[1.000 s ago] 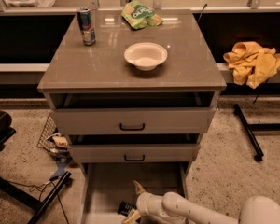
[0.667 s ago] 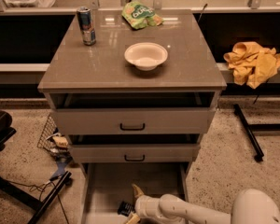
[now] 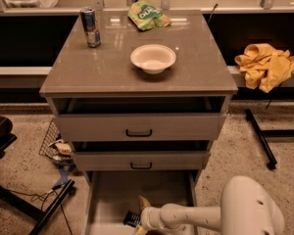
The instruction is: Pick rxbar blueberry from bottom drawer and place on counter
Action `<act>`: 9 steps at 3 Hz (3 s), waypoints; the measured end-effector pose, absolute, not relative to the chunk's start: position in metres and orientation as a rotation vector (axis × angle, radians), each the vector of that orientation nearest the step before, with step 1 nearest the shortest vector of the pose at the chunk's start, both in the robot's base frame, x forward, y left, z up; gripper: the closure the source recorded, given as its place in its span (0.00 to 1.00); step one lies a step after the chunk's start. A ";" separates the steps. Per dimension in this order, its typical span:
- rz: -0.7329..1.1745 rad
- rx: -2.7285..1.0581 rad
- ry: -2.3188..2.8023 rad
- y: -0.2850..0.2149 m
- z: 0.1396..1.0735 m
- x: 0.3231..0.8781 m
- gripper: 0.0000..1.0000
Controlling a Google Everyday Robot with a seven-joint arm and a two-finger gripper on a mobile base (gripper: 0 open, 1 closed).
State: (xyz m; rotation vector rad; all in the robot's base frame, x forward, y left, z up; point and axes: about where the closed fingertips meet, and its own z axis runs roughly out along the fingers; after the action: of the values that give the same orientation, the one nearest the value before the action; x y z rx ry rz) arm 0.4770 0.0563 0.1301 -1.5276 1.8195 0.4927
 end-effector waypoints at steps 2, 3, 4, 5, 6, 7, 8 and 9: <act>0.491 -1.614 1.843 0.075 0.106 0.470 0.39; 0.491 -1.614 1.843 0.075 0.111 0.470 0.62; 0.491 -1.614 1.843 0.075 0.113 0.470 0.85; 0.493 -1.615 1.843 0.076 0.113 0.470 1.00; 0.493 -1.615 1.843 0.076 0.113 0.470 1.00; 0.540 -1.592 1.804 0.067 0.143 0.468 1.00; 0.564 -1.571 1.771 0.045 0.190 0.471 1.00; 0.611 -1.507 1.754 0.007 0.248 0.479 1.00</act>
Offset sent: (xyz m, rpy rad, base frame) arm -0.0117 0.0330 -0.0390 -0.0839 0.0515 0.0724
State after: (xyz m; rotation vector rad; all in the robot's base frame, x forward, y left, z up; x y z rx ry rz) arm 0.4790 0.0067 0.2479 -1.5074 1.7538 0.6106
